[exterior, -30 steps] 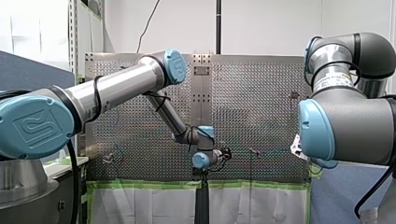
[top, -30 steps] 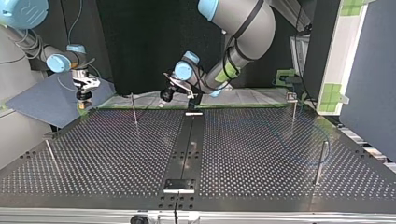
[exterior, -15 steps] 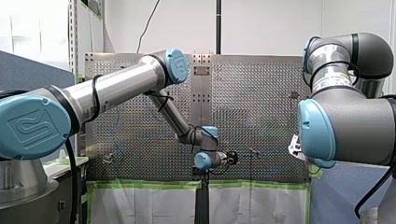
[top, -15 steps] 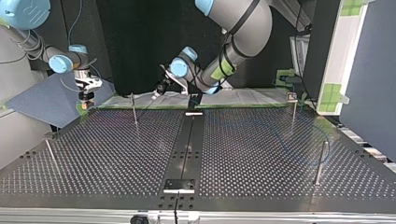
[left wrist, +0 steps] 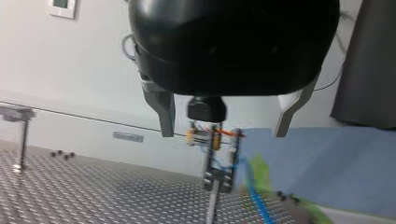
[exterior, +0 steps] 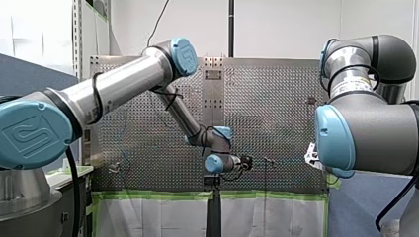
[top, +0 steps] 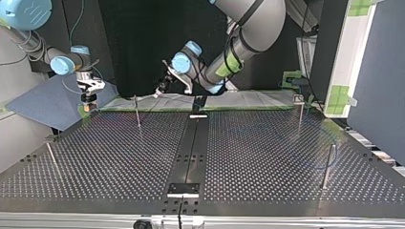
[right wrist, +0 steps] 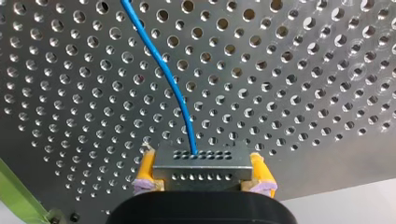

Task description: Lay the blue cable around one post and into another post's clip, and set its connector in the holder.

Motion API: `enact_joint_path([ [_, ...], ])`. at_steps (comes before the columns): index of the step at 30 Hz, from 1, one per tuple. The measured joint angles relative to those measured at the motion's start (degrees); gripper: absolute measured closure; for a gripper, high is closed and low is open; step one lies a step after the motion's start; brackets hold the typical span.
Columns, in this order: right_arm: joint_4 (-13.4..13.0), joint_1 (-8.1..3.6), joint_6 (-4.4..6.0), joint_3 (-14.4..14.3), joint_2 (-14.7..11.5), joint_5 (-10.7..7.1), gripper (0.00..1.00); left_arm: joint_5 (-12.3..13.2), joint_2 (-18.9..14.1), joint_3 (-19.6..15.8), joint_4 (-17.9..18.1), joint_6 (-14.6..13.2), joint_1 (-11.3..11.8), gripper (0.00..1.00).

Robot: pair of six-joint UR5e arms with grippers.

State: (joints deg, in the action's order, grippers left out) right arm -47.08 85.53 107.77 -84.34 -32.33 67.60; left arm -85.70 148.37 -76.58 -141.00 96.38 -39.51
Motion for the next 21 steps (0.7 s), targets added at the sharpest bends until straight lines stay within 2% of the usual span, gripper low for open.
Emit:
enact_joint_path([
  [6,0.22,0.03,0.04,0.0,-0.01,0.0,1.0,-2.37,-1.75,-1.86,0.89,1.01,-2.27,0.0],
  [12,0.37,0.06,0.11,0.0,-0.01,0.0,1.0,-3.48,-1.84,-1.98,3.26,3.81,-4.34,0.0],
  [15,0.39,0.07,0.14,0.0,-0.02,0.0,1.0,-3.94,-1.83,-1.59,4.77,5.34,-5.18,0.0],
  [21,0.39,0.06,0.23,0.0,0.0,0.0,1.0,-6.56,-1.8,0.65,7.68,8.51,-6.21,0.0],
])
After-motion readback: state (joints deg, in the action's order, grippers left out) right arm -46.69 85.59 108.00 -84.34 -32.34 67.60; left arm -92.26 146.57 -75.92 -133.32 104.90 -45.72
